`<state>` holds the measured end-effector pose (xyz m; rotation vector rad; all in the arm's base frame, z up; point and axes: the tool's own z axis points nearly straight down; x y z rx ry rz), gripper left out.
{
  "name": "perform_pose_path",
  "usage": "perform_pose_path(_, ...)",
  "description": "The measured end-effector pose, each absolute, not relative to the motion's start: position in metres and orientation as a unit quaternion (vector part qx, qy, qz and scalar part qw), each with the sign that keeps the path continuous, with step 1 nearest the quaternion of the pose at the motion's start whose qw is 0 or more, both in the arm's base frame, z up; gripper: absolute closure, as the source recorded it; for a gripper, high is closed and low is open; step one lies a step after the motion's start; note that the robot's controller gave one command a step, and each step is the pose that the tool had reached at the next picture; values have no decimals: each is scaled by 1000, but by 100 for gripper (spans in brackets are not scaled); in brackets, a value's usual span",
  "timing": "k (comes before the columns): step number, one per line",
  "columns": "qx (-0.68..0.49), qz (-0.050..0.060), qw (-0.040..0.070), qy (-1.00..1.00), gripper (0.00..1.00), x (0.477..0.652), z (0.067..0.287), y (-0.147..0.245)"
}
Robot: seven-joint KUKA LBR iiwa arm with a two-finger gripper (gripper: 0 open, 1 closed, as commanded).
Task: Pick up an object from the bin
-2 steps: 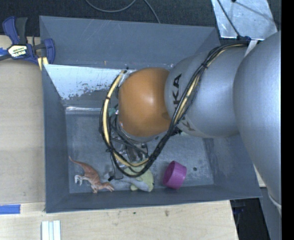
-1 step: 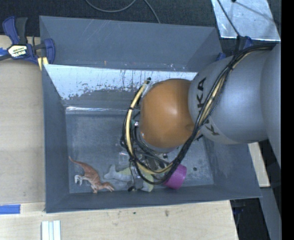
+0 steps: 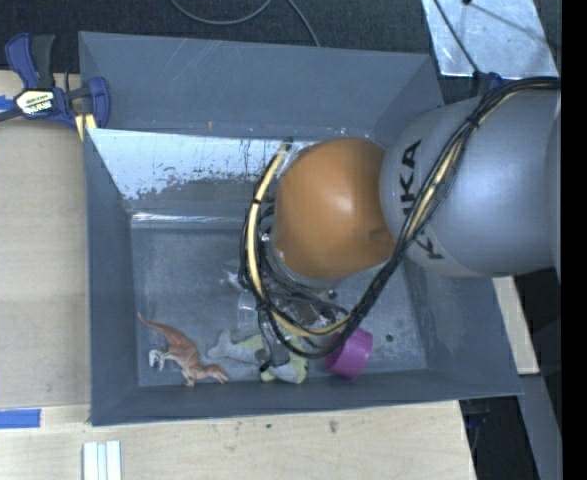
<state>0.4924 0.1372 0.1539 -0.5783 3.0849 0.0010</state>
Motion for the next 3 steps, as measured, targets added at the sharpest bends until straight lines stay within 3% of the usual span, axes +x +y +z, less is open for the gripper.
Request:
perform_pose_path(1,-131,1,3,991,0,504,76,107)
perform_pose_path(2,-167,4,17,986,100,514,62,111)
perform_pose_path(3,-172,3,16,985,100,513,62,110)
